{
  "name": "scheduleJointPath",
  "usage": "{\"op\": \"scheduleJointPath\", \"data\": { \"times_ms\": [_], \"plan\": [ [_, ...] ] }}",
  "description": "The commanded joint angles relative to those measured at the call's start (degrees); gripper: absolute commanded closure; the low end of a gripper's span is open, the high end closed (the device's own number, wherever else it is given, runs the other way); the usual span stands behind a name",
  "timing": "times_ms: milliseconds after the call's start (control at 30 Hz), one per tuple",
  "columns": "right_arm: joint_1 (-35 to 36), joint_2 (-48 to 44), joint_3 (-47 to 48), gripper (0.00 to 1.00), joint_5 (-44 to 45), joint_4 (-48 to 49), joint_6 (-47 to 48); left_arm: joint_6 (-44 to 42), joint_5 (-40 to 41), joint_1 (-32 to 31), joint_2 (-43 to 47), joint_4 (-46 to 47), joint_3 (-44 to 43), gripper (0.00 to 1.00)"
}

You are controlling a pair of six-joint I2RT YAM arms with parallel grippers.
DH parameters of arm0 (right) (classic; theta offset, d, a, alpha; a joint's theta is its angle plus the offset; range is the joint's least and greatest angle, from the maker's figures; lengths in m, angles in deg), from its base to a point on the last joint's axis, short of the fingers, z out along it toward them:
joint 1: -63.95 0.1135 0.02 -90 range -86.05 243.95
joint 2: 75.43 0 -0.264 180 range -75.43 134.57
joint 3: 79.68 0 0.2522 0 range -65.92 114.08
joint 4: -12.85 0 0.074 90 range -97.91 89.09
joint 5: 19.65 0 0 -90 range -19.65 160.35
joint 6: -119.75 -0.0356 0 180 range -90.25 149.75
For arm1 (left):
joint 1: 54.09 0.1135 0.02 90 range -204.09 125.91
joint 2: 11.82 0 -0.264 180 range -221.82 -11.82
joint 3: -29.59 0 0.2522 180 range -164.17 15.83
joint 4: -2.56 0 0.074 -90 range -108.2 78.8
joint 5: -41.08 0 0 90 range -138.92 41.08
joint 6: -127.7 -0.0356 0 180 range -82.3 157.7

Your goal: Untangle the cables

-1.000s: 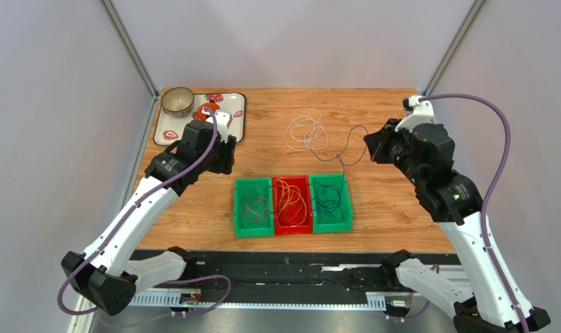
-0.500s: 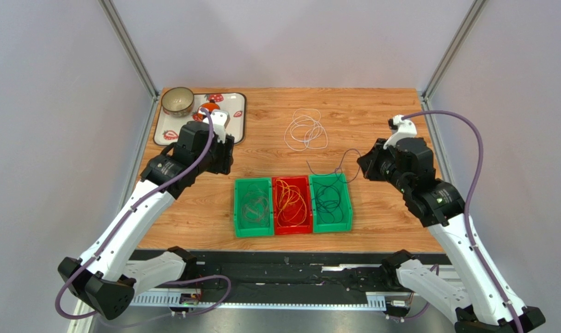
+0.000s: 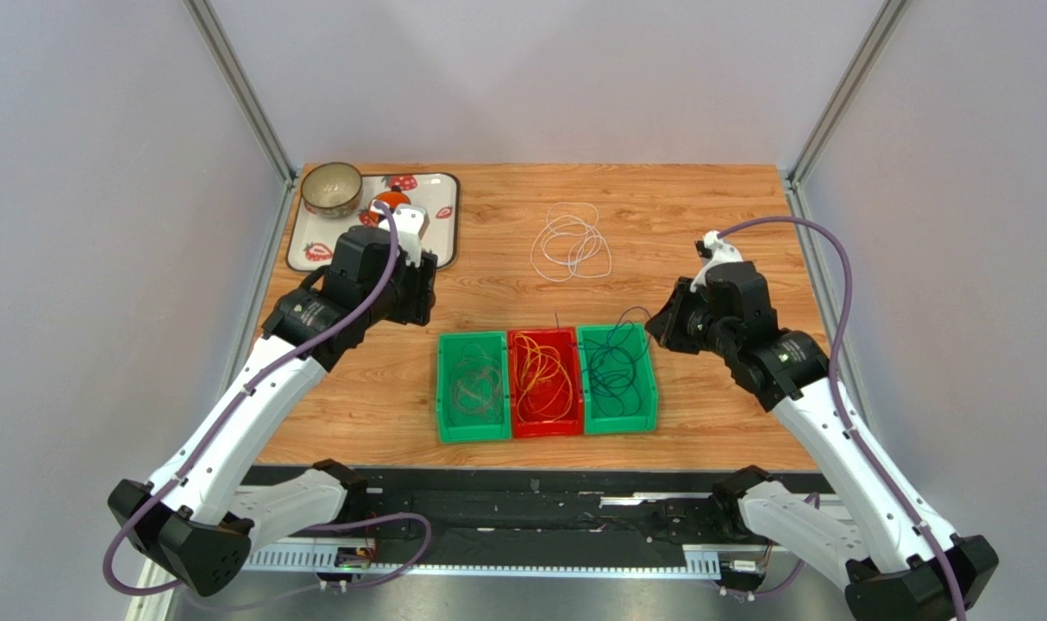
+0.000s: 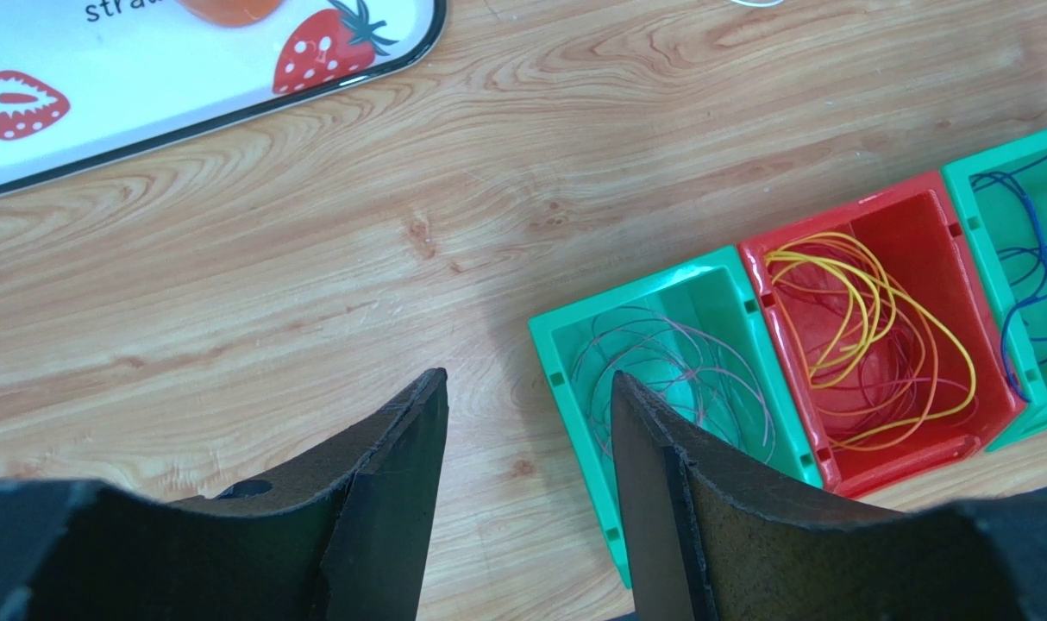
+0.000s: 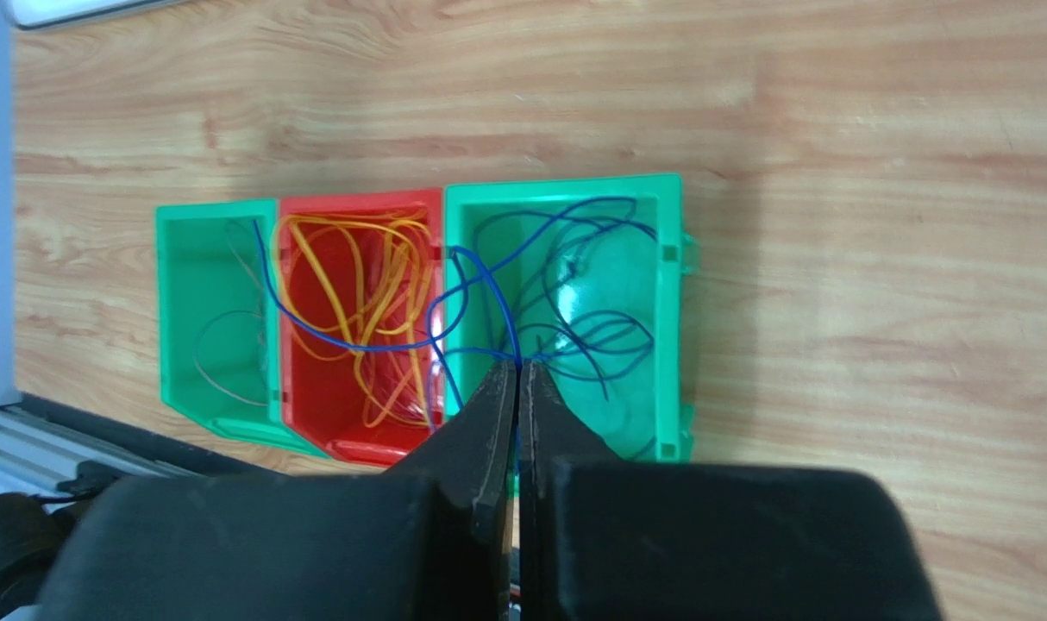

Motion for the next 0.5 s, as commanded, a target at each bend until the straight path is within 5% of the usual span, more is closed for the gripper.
{"op": "scheduleJointPath", "data": {
  "times_ms": [0, 167, 467],
  "plan": [
    [0.1, 2.2, 0.8, 1.0, 8.8, -4.4, -2.2, -0.8, -0.5, 0.4, 0.7, 0.9, -0.4, 0.42],
    [0.1, 5.1, 2.9, 1.0, 16.6, -11.7, -4.1, -0.8, -0.9, 0.4, 0.3, 0.8, -0.5, 0.42],
    [2.9, 13.0, 3.4, 1.0, 14.4, -11.2, -4.3, -0.8, -0.4, 0.4, 0.3, 0.9, -0.4, 0.42]
  ]
}}
